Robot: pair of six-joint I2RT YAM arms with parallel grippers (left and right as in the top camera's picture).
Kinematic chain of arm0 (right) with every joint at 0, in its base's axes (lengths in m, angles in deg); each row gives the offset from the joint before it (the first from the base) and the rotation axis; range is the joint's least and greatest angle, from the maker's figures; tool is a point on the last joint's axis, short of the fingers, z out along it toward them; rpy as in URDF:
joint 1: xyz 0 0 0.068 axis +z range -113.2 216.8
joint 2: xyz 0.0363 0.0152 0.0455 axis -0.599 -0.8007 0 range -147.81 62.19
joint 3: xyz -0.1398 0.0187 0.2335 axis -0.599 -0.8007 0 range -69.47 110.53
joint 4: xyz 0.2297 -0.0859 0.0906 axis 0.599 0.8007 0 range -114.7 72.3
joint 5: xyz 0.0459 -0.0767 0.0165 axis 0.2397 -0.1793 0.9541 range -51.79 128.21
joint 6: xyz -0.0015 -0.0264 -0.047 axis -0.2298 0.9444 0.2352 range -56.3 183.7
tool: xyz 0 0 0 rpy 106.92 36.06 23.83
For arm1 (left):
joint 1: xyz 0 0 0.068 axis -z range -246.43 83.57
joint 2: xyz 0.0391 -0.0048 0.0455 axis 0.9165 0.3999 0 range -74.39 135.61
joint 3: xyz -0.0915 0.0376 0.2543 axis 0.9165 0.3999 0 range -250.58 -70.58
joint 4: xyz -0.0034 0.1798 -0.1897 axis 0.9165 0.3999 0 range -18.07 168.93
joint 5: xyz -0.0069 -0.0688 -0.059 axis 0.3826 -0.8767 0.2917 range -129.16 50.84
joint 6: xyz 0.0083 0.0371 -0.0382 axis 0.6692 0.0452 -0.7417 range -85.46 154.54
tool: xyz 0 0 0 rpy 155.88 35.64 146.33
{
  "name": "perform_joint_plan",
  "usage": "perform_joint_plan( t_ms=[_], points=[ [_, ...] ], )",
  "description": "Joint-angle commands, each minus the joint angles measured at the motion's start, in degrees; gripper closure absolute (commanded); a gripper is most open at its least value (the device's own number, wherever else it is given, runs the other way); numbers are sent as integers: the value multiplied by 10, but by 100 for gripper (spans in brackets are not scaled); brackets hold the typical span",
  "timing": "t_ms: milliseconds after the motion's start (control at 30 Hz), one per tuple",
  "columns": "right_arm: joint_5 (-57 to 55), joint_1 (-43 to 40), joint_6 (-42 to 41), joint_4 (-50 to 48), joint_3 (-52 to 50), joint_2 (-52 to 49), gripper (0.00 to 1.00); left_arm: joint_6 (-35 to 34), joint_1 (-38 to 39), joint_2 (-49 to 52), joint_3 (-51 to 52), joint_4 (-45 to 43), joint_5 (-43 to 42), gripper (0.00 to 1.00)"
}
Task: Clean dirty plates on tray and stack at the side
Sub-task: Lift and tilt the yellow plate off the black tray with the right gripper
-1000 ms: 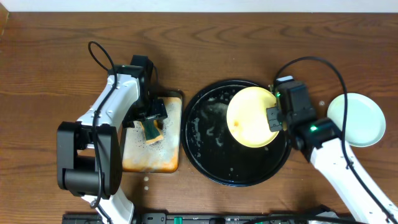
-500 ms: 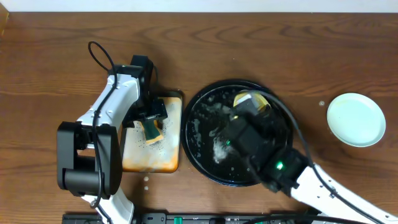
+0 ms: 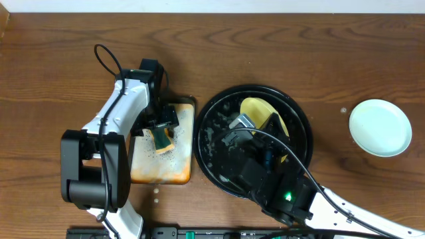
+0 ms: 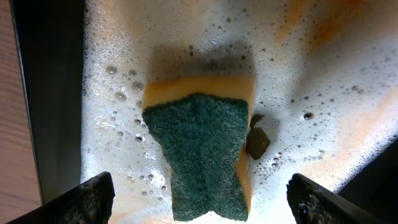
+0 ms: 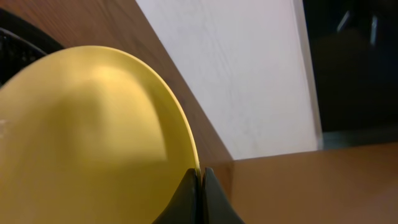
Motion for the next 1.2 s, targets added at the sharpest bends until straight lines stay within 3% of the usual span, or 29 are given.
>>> perform_joint_plan(
  t_ms=[0,1167],
  points=[
    [-40,5,38,-4,11,7,99,8,-3,4,3,2,-2,10],
    [-40,5,35,-16,11,7,99,7,-3,4,3,2,-2,10]
  ],
)
